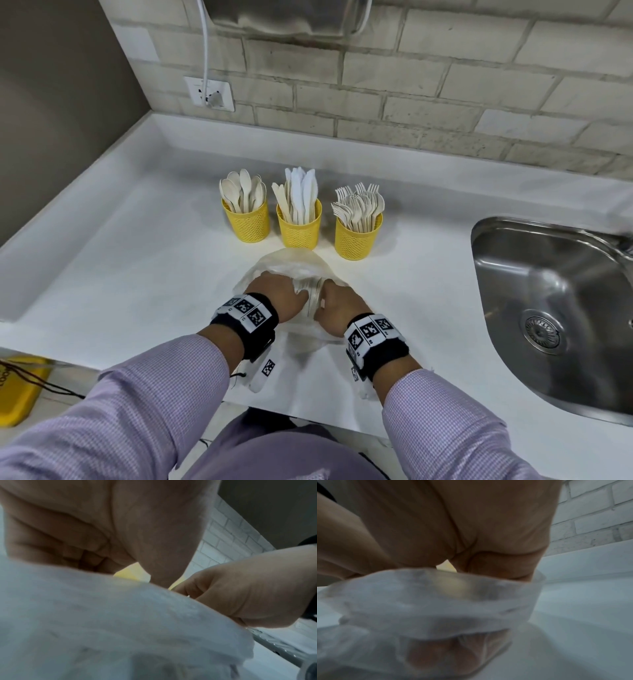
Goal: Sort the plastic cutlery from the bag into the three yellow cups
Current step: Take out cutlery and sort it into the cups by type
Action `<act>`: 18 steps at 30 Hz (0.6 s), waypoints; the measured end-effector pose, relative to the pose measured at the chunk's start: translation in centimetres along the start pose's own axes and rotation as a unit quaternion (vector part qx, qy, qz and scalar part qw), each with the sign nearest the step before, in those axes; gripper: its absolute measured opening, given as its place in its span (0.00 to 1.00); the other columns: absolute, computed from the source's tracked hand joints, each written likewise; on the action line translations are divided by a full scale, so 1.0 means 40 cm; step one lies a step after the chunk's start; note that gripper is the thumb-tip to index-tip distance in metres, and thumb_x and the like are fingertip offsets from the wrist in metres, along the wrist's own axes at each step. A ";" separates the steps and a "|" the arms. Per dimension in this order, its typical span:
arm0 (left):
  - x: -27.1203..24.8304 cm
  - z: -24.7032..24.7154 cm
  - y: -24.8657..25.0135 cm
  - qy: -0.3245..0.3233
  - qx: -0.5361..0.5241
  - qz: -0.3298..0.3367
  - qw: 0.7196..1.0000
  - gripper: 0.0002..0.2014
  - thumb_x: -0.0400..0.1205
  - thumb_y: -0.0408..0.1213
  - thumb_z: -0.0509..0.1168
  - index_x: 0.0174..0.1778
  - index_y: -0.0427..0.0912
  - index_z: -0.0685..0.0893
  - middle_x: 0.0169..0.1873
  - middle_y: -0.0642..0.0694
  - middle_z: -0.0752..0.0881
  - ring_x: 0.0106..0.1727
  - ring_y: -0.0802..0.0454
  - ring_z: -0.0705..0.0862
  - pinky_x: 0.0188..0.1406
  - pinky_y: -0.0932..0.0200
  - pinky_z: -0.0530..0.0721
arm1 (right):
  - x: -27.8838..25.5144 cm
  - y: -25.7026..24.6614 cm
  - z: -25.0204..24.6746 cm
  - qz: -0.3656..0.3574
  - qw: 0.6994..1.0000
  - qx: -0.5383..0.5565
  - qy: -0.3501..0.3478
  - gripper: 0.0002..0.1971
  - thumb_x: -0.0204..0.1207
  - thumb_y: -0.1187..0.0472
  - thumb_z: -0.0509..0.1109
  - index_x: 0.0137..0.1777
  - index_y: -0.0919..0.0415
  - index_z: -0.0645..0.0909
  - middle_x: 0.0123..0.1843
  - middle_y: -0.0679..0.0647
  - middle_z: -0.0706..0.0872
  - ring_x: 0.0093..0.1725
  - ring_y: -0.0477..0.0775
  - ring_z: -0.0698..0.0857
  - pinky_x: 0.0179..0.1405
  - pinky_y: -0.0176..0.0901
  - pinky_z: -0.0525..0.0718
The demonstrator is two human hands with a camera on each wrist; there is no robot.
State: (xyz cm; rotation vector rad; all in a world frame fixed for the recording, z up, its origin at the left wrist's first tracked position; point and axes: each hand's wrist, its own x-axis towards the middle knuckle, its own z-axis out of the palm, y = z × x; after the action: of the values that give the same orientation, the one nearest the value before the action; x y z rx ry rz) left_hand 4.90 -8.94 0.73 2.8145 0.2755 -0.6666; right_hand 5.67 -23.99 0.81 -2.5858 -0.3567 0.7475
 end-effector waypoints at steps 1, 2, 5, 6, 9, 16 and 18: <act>0.009 0.008 0.000 -0.004 -0.006 0.004 1.000 0.38 0.66 0.66 0.42 0.51 0.47 0.89 0.51 0.44 0.92 0.51 0.45 0.87 0.52 0.50 0.87 | -0.001 0.002 0.001 -0.010 1.000 -0.004 -0.010 0.23 0.84 0.58 0.66 0.78 0.60 0.71 0.72 0.62 0.83 0.71 0.65 0.81 0.66 0.50 0.78; 0.009 0.008 0.006 -0.009 -0.010 -0.003 1.000 0.37 0.69 0.67 0.45 0.50 0.46 0.90 0.52 0.44 0.92 0.53 0.44 0.87 0.55 0.49 0.86 | -0.003 0.003 0.002 -0.017 1.000 -0.008 -0.023 0.24 0.84 0.58 0.65 0.78 0.59 0.69 0.70 0.62 0.84 0.70 0.66 0.82 0.63 0.50 0.79; -0.010 0.000 0.029 0.008 -0.001 -0.017 1.000 0.29 0.77 0.67 0.62 0.60 0.46 0.87 0.59 0.42 0.89 0.66 0.41 0.83 0.66 0.45 0.80 | -0.003 0.010 0.005 -0.021 0.999 -0.003 -0.044 0.26 0.83 0.61 0.64 0.81 0.56 0.65 0.68 0.63 0.85 0.67 0.66 0.83 0.62 0.51 0.79; -0.010 0.002 0.032 0.012 0.006 -0.019 1.000 0.30 0.76 0.67 0.65 0.64 0.48 0.86 0.61 0.42 0.88 0.67 0.40 0.82 0.68 0.45 0.79 | -0.004 0.011 0.003 -0.021 0.999 -0.002 -0.046 0.27 0.84 0.61 0.64 0.82 0.55 0.64 0.69 0.63 0.85 0.68 0.66 0.83 0.65 0.52 0.80; 0.000 0.005 0.037 0.003 0.022 -0.032 0.999 0.31 0.76 0.63 0.69 0.70 0.48 0.82 0.66 0.42 0.85 0.70 0.40 0.80 0.69 0.47 0.78 | -0.005 0.016 -0.002 -0.032 0.998 -0.014 -0.043 0.29 0.85 0.60 0.64 0.85 0.51 0.63 0.74 0.61 0.82 0.72 0.65 0.81 0.72 0.54 0.78; 0.013 0.000 0.052 0.007 -0.006 -0.022 1.000 0.17 0.82 0.44 0.69 0.63 0.41 0.84 0.60 0.40 0.88 0.63 0.41 0.86 0.58 0.52 0.83 | 0.001 0.025 0.010 -0.054 0.994 -0.011 -0.093 0.34 0.83 0.62 0.62 0.86 0.38 0.60 0.75 0.59 0.82 0.71 0.64 0.82 0.68 0.53 0.80; 0.010 0.000 0.058 0.004 -0.002 -0.024 1.000 0.15 0.84 0.42 0.66 0.64 0.40 0.84 0.62 0.39 0.87 0.65 0.41 0.85 0.62 0.51 0.83 | 0.001 0.020 0.013 -0.054 0.993 -0.010 -0.100 0.34 0.82 0.62 0.62 0.86 0.39 0.60 0.74 0.59 0.83 0.70 0.64 0.82 0.65 0.52 0.80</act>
State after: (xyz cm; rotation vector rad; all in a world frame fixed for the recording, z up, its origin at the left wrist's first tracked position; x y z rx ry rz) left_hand 5.82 -11.12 0.96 2.8150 0.3454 -0.6630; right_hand 5.54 -24.50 0.03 -2.4930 -0.5637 0.9715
